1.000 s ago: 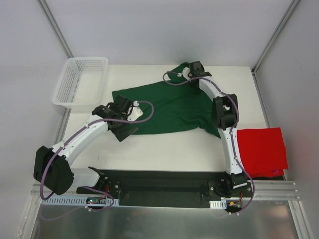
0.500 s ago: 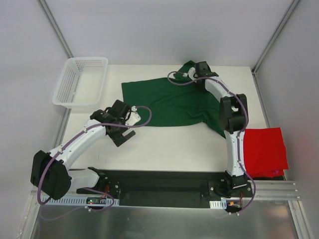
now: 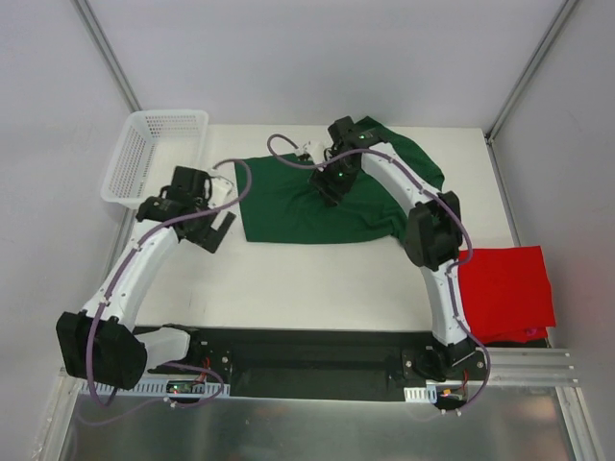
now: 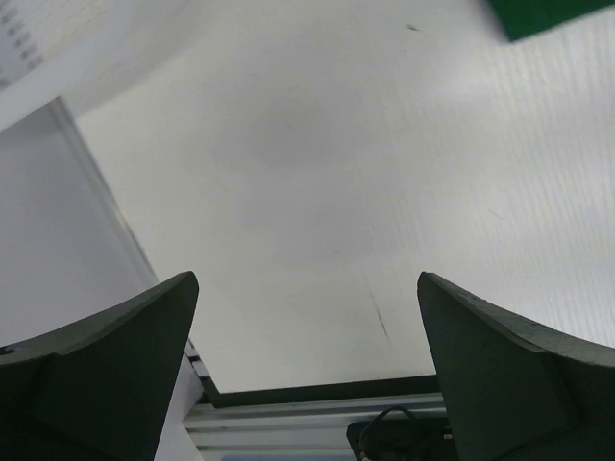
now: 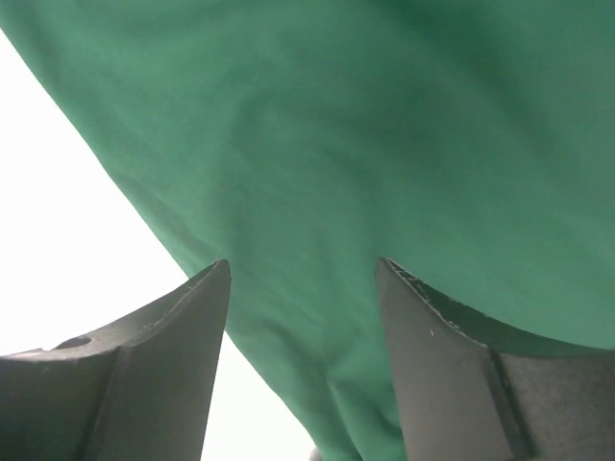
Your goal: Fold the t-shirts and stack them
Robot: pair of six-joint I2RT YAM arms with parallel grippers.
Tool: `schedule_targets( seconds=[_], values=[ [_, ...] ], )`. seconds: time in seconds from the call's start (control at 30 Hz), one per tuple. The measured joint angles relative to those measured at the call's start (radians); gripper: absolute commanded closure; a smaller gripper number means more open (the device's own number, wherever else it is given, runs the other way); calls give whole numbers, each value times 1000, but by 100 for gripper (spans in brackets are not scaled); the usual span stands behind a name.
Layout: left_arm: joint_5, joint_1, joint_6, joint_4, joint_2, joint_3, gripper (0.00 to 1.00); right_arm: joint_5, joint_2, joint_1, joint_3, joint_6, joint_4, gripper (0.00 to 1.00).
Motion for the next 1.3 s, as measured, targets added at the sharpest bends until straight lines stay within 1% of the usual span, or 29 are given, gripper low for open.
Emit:
schedule_targets(
  seconds=[0.1,0.2,0.27,0.37,0.63,0.73,0.9,1.03,1.17,1.2,1.3],
  values=[
    [16,132,-24,13,-28,51,1,-41,114,-1,19,-2,-55,34],
    [15,241,-37,25,-67,70,1,-49,183,16,19,-5,-97,33],
    [16,288,-41,25,-95,73,1,-47,185,32,29,-10,-106,33],
    [17,327,-42,24,-135,73,1,-48,185,58,38,-15,-104,33],
    [36,330,-41,22,-254,66,1,-63,192,152,39,-56,-156,33],
    [43,330,-41,18,-286,65,1,-81,211,189,64,-58,-187,33],
    [43,330,-40,-4,-325,65,1,-155,258,240,139,-49,-233,33],
    [43,330,-38,-21,-348,65,1,-232,282,264,169,-25,-245,32],
    [44,330,-37,-25,-364,62,1,-330,296,281,172,40,-228,32],
    [45,330,-37,-27,-367,60,1,-348,300,284,175,56,-223,29],
    [52,330,-37,-32,-382,47,1,-408,309,298,179,125,-178,29]
  ],
)
